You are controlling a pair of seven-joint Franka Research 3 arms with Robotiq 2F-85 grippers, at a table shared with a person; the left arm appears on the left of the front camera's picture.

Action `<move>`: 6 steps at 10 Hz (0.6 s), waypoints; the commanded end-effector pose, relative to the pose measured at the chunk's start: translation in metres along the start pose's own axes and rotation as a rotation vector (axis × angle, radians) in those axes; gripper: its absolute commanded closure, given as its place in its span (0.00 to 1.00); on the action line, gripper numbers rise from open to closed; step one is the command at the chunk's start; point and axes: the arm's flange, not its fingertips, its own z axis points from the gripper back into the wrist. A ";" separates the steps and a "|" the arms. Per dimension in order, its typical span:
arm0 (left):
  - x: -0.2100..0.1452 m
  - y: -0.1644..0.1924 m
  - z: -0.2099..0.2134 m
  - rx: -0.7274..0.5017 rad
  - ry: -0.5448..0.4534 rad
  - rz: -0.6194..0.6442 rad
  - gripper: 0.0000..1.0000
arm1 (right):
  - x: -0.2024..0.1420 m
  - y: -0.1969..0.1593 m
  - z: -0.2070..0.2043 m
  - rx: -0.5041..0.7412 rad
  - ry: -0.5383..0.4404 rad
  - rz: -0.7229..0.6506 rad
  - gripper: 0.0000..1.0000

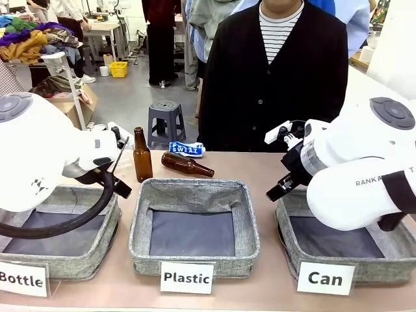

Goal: Sort the can waste into the basket.
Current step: Pick up the can waste from the table and place it in the right Fabric basket.

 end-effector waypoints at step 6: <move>-0.007 -0.021 0.112 -0.290 -0.153 0.046 0.00 | 0.002 -0.014 0.080 0.275 -0.004 -0.210 0.00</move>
